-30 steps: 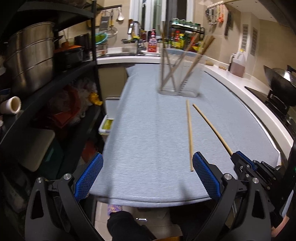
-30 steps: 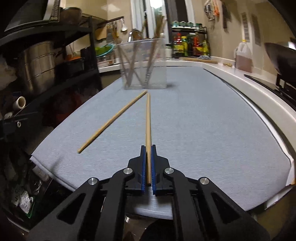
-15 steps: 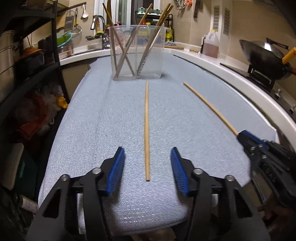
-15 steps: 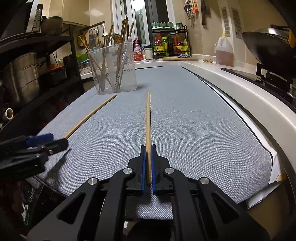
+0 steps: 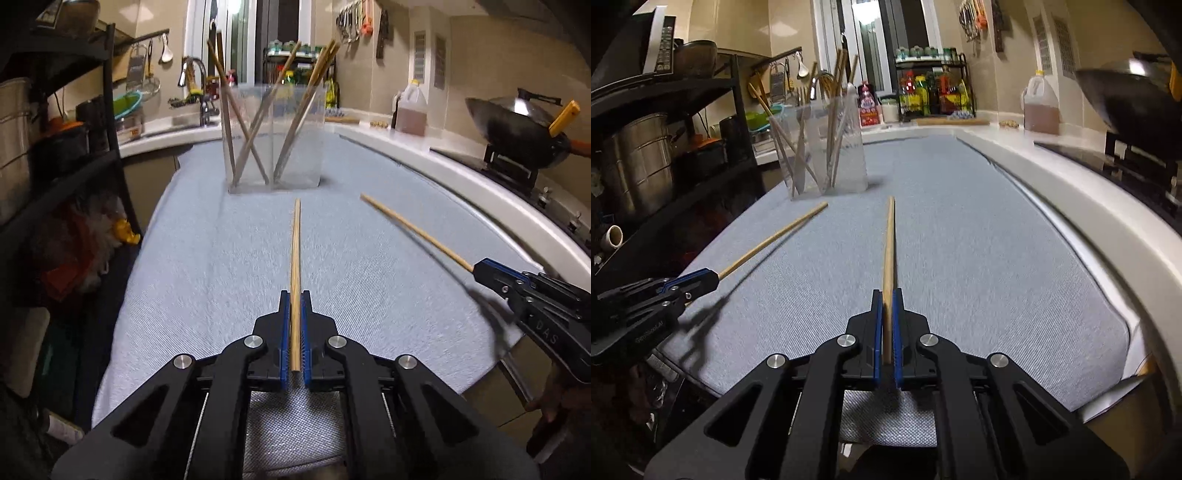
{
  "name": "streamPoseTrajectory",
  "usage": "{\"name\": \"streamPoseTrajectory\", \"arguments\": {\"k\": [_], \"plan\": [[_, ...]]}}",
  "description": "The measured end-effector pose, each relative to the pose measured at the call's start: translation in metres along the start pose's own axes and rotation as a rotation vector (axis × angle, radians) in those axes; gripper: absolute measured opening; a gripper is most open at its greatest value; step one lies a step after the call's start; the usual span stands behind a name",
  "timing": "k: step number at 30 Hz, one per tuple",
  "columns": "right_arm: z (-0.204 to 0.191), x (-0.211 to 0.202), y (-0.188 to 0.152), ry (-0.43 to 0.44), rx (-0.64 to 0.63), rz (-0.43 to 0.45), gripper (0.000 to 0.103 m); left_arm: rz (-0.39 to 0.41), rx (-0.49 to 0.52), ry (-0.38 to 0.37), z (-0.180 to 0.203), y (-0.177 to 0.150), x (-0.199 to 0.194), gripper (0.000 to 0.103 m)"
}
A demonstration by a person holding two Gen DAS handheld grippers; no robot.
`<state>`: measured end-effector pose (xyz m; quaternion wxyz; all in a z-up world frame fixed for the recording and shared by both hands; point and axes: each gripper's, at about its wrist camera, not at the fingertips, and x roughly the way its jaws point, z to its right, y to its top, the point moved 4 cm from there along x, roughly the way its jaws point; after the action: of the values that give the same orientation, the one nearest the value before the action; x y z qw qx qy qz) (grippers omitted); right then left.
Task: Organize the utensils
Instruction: 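Lift both chopsticks and carry them above the clear container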
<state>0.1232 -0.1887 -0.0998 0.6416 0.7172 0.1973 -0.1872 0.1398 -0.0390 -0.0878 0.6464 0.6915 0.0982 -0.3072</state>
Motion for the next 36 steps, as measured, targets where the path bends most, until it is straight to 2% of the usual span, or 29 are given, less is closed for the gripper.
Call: {"name": "streamPoseTrajectory", "arguments": {"k": [7,13,20,27,36], "plan": [[-0.018,-0.024,0.030,0.010,-0.063,0.091,0.005,0.156,0.012,-0.032,-0.001,0.039,-0.048,0.005],[-0.032,-0.035,0.058,0.033,-0.084,0.113,0.005,0.209,0.000,-0.058,-0.005,0.063,-0.066,0.005],[-0.033,-0.032,0.082,0.029,-0.076,0.103,0.005,0.213,0.013,-0.050,-0.008,0.081,-0.072,0.005],[-0.030,-0.031,0.121,0.026,-0.046,0.109,0.005,0.227,0.030,-0.038,-0.015,0.104,-0.074,0.005],[-0.032,-0.032,0.160,0.004,-0.079,0.131,0.005,0.185,0.039,-0.025,-0.027,0.130,-0.072,0.005]]}}
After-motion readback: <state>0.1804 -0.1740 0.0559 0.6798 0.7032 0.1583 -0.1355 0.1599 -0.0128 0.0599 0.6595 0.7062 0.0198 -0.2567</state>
